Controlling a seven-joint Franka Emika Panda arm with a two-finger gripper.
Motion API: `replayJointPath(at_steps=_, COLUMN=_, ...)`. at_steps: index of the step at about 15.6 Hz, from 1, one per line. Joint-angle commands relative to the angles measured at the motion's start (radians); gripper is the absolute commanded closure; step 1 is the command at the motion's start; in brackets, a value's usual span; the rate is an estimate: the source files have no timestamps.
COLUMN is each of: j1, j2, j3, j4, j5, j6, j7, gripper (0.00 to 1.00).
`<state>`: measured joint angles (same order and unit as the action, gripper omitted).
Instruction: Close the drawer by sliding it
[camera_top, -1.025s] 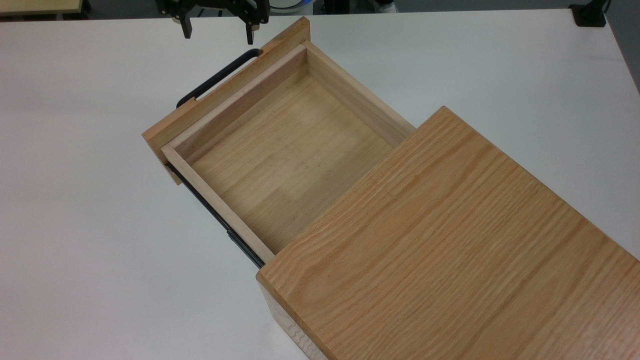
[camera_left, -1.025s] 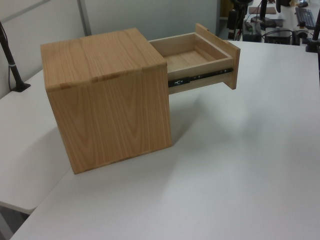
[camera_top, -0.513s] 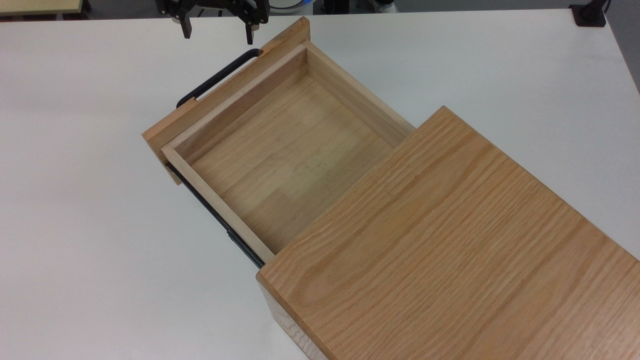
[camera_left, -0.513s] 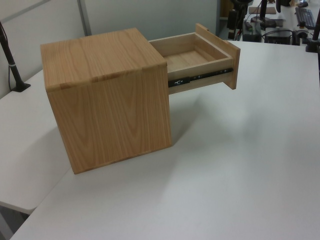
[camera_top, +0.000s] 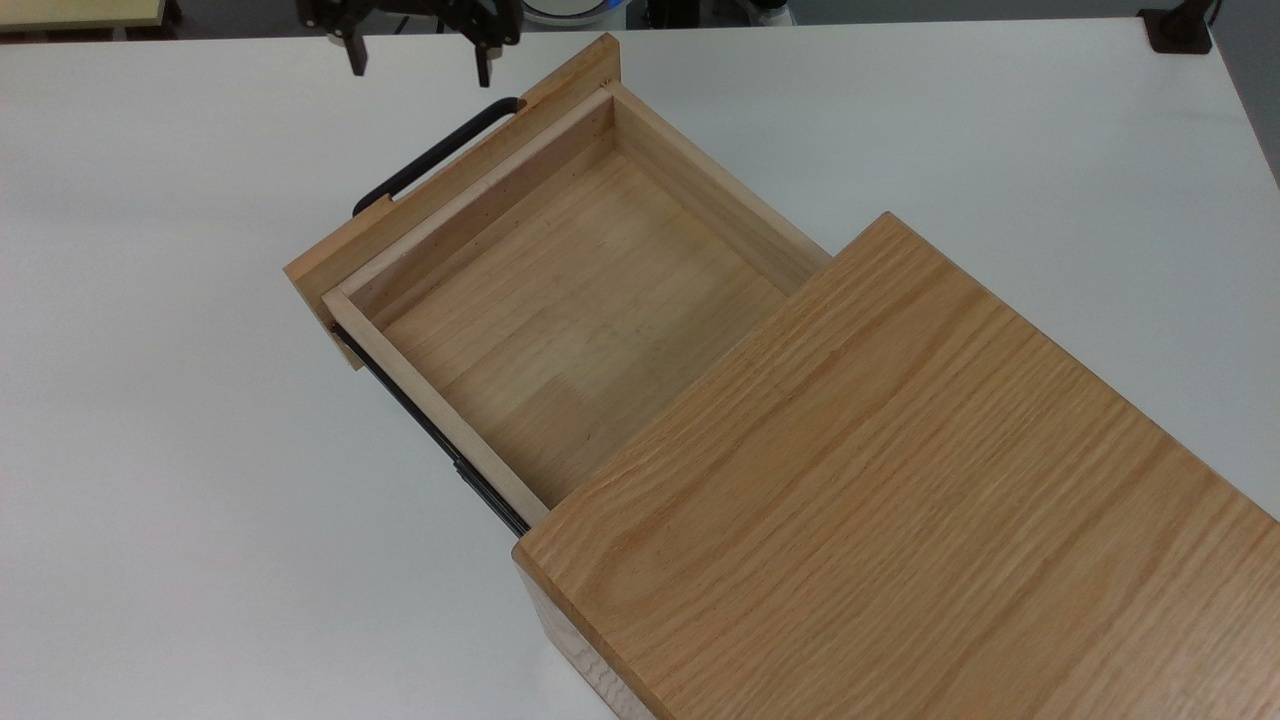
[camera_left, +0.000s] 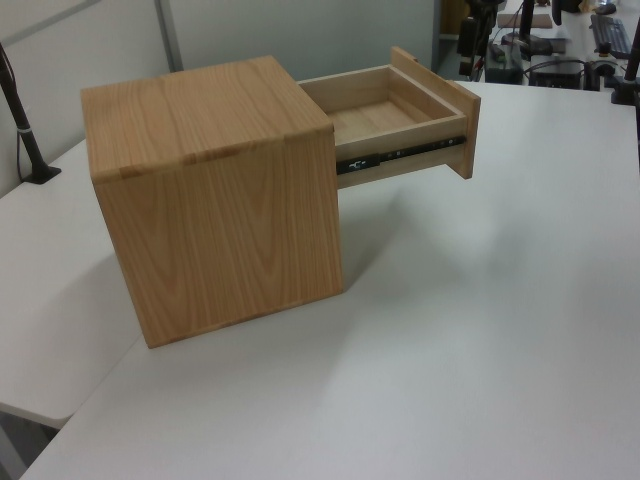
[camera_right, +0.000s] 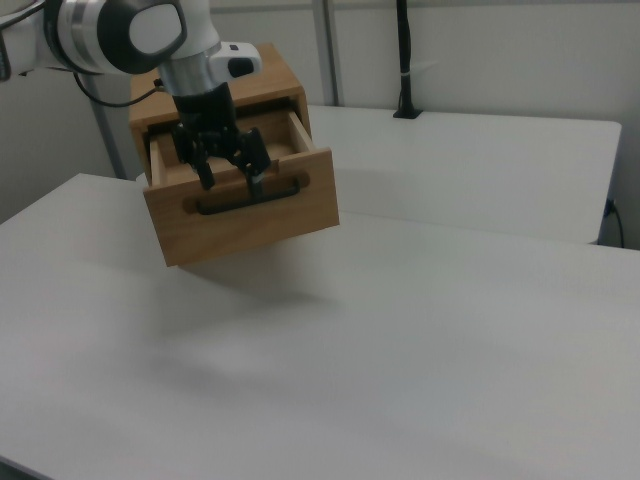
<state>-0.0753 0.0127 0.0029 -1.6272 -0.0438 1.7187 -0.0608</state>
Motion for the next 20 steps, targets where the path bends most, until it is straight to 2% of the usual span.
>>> replayJointPath(at_steps=1, j1=-0.012, j2=-0.023, j3=-0.024, j4=-0.026, j5=0.004, j6=-0.002, j7=-0.245, gripper=0.0)
replayJointPath(at_steps=3, j1=-0.02, j2=-0.014, j3=-0.026, j4=-0.028, j5=-0.02, j6=-0.001, j7=-0.409, gripper=0.01)
replayJointPath(at_steps=4, j1=-0.029, j2=-0.013, j3=-0.026, j4=-0.029, j5=-0.024, j6=0.002, j7=-0.451, gripper=0.05)
replayJointPath(at_steps=5, j1=-0.031, j2=-0.004, j3=-0.026, j4=-0.029, j5=-0.024, j6=0.005, j7=-0.468, gripper=0.19)
replayJointPath(at_steps=7, j1=-0.027, j2=0.012, j3=-0.024, j4=-0.029, j5=-0.025, j6=0.009, j7=-0.465, gripper=0.6)
replayJointPath(at_steps=9, j1=-0.026, j2=0.03, j3=-0.024, j4=-0.028, j5=-0.015, j6=0.028, j7=-0.443, gripper=0.91)
replayJointPath(at_steps=13, j1=-0.014, j2=0.073, j3=-0.011, j4=-0.03, j5=-0.011, j6=0.129, j7=-0.292, gripper=0.93)
replayJointPath(at_steps=15, j1=0.012, j2=0.099, j3=-0.009, j4=-0.029, j5=-0.014, j6=0.166, j7=-0.245, gripper=1.0)
replayJointPath(at_steps=20, j1=0.025, j2=0.125, j3=0.006, j4=-0.023, j5=-0.007, j6=0.194, j7=-0.151, gripper=1.0)
